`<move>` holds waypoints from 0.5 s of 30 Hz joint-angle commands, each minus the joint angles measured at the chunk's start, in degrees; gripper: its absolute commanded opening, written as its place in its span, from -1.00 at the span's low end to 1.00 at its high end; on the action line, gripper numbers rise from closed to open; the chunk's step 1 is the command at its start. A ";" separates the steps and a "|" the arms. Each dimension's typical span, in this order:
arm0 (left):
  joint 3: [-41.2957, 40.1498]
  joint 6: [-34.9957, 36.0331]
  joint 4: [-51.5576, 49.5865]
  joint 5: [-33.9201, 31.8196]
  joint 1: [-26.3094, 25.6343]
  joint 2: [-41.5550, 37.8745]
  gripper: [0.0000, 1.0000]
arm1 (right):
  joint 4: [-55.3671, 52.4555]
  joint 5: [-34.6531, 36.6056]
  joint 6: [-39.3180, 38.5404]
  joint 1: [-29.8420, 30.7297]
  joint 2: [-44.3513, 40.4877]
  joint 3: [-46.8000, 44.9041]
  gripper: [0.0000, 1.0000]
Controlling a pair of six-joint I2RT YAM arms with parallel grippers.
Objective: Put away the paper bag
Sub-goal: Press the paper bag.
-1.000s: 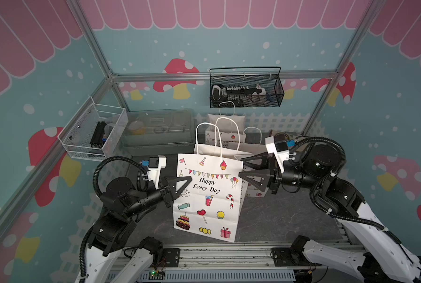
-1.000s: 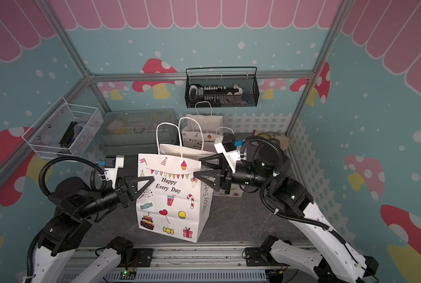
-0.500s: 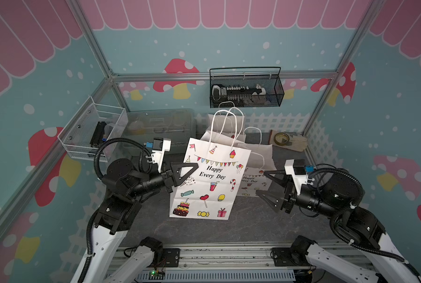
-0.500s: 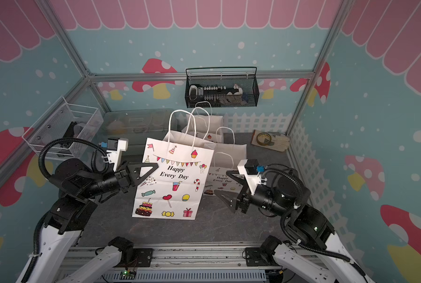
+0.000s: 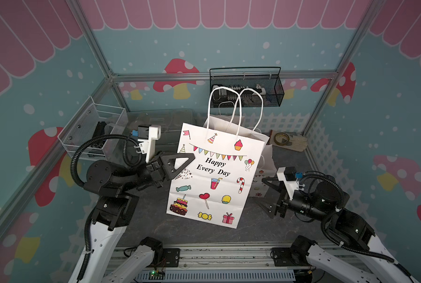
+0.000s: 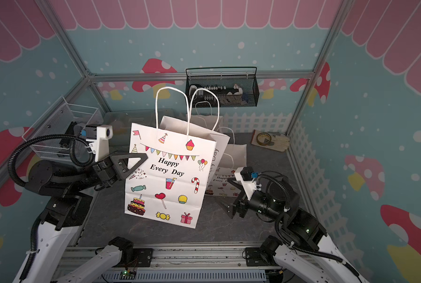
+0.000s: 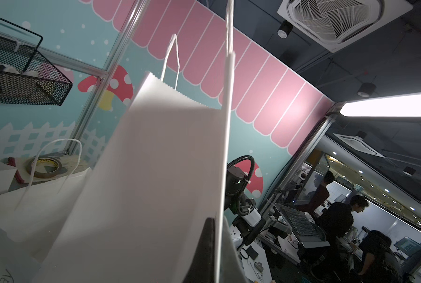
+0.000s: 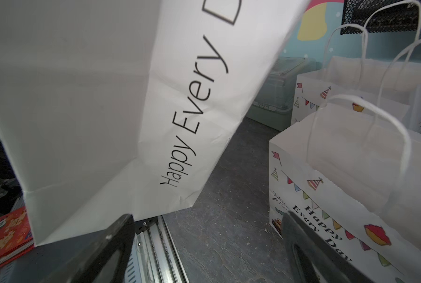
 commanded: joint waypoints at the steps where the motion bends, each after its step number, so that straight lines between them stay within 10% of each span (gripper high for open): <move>1: 1.05 -7.17 8.18 1.41 0.25 0.61 -1.00 | 8.36 -6.57 2.77 -0.24 1.36 -2.13 0.94; 15: -1.22 -11.87 15.08 1.50 0.21 1.64 -1.00 | 23.03 -16.43 4.41 -0.28 11.89 1.31 0.70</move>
